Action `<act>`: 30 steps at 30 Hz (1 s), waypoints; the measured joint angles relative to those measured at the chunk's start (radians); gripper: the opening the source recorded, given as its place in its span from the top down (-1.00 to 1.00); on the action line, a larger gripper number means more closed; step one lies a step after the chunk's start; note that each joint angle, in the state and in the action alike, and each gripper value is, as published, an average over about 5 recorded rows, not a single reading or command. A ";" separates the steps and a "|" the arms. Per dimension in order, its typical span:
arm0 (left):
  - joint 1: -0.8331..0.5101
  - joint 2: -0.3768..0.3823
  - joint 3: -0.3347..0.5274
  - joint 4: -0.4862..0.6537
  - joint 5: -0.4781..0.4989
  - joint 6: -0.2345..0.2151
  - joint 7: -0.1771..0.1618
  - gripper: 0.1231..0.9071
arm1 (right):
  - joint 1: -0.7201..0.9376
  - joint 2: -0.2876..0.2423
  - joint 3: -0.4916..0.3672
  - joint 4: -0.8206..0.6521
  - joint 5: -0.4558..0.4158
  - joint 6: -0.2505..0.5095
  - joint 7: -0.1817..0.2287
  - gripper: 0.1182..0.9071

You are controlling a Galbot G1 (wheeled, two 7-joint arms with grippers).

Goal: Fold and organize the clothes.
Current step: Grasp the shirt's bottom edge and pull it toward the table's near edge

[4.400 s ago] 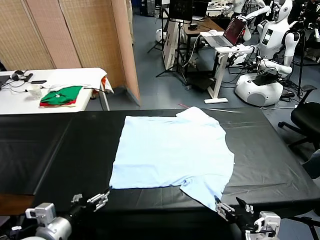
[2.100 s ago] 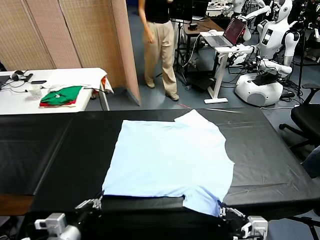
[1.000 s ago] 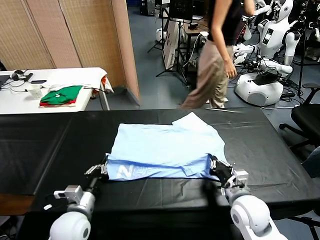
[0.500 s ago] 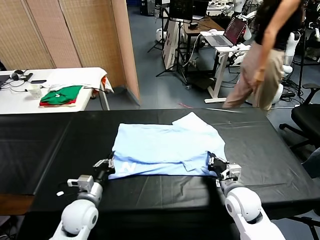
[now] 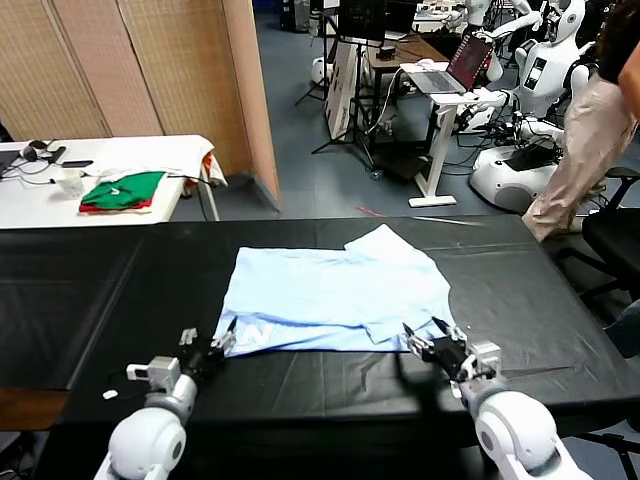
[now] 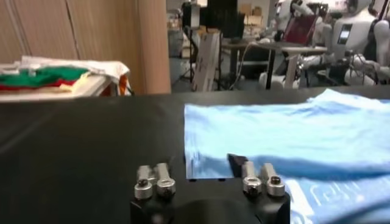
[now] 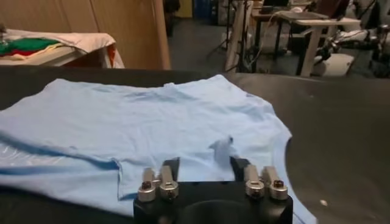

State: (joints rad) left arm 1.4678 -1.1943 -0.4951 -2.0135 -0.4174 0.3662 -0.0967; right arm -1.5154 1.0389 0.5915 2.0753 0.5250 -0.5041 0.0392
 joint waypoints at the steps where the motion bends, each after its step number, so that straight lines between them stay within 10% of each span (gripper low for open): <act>1: 0.010 -0.002 -0.001 -0.005 -0.001 0.001 0.000 -1.00 | -0.002 0.000 0.003 -0.002 0.000 0.001 0.000 -0.91; 9: 0.048 -0.009 -0.001 -0.012 0.004 0.005 0.001 -0.94 | 0.004 0.002 -0.005 -0.018 -0.004 0.002 -0.004 -0.70; 14: 0.055 -0.009 0.001 -0.014 0.006 0.006 0.001 -0.38 | 0.018 0.003 -0.024 -0.033 -0.014 0.001 -0.009 -0.44; 23: 0.056 -0.003 0.003 -0.004 0.008 0.008 0.000 0.86 | 0.018 -0.007 -0.032 -0.037 -0.012 -0.006 -0.003 0.83; 30: 0.052 0.013 0.010 -0.005 0.020 0.012 -0.002 0.94 | -0.005 -0.038 -0.021 0.001 0.057 -0.071 0.033 0.94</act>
State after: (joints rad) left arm 1.5195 -1.1818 -0.4851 -2.0188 -0.3974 0.3777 -0.0987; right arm -1.5202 1.0007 0.5703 2.0759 0.5822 -0.5751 0.0723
